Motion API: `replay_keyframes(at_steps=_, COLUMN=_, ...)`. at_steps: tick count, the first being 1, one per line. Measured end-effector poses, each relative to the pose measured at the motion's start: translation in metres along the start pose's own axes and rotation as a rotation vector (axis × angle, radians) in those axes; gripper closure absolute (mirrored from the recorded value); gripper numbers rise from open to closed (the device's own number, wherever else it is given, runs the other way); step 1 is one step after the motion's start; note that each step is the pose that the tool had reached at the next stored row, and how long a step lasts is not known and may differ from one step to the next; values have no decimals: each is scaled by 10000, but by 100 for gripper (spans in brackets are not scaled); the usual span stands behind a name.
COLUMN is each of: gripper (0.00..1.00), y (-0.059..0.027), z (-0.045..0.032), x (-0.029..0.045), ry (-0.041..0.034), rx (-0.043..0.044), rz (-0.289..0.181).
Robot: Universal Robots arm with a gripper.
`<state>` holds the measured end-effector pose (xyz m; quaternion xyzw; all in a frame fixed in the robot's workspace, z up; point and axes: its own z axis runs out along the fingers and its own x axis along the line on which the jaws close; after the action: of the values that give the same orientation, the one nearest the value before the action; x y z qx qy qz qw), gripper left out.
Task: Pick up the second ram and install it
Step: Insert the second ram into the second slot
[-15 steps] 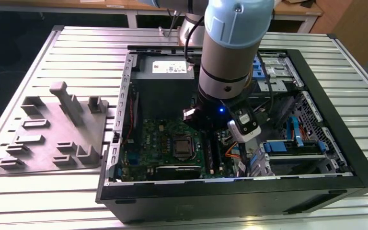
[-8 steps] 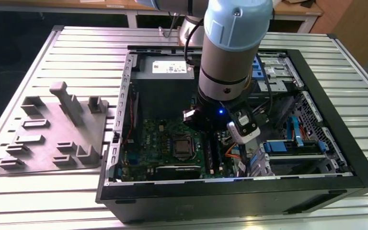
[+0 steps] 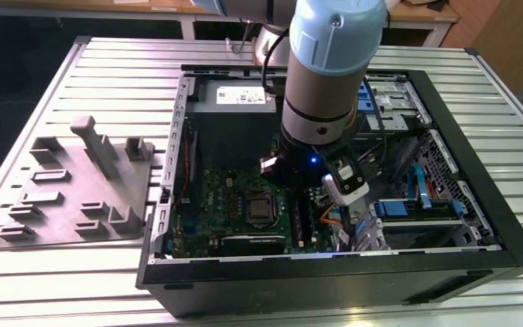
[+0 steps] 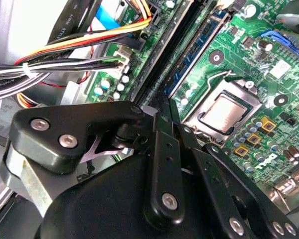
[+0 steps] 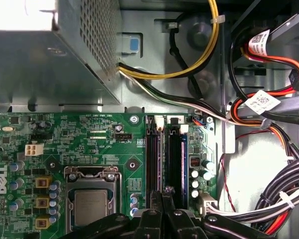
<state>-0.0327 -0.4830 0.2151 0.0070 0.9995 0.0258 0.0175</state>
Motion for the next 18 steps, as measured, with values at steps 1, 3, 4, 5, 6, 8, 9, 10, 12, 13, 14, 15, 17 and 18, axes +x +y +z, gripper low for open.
replay_keyframes(at_steps=1, gripper=88, y=0, z=1, x=0, ry=0, rx=-1, rz=0)
replay_keyframes(at_steps=3, gripper=88, y=0, z=3, x=0, ry=-1, rx=-2, rz=0)
replay_keyframes(at_steps=4, gripper=87, y=1, z=5, x=0, ry=-3, rx=-8, rz=0)
replay_keyframes(at_steps=5, gripper=87, y=1, z=6, x=0, ry=-3, rx=-8, rz=0)
replay_keyframes(at_steps=6, gripper=81, y=1, z=6, x=0, ry=-2, rx=-8, rz=0)
replay_keyframes(at_steps=8, gripper=75, y=0, z=5, x=0, ry=-1, rx=-4, rz=0)
replay_keyframes(at_steps=9, gripper=75, y=0, z=4, x=0, ry=-1, rx=-2, rz=0)
replay_keyframes(at_steps=10, gripper=75, y=0, z=4, x=0, ry=-1, rx=-2, rz=0)
replay_keyframes(at_steps=12, gripper=75, y=1, z=-17, x=0, ry=0, rx=0, rz=1)
replay_keyframes(at_steps=13, gripper=75, y=3, z=-41, x=-2, ry=-1, rx=0, rz=1)
replay_keyframes(at_steps=14, gripper=75, y=7, z=-59, x=-3, ry=-2, rx=-3, rz=0)
replay_keyframes(at_steps=15, gripper=75, y=9, z=-80, x=-3, ry=-2, rx=-3, rz=0)
replay_keyframes(at_steps=17, gripper=75, y=12, z=-136, x=-5, ry=-2, rx=-3, rz=0)
replay_keyframes(at_steps=18, gripper=75, y=14, z=-169, x=-6, ry=-1, rx=-2, rz=0)
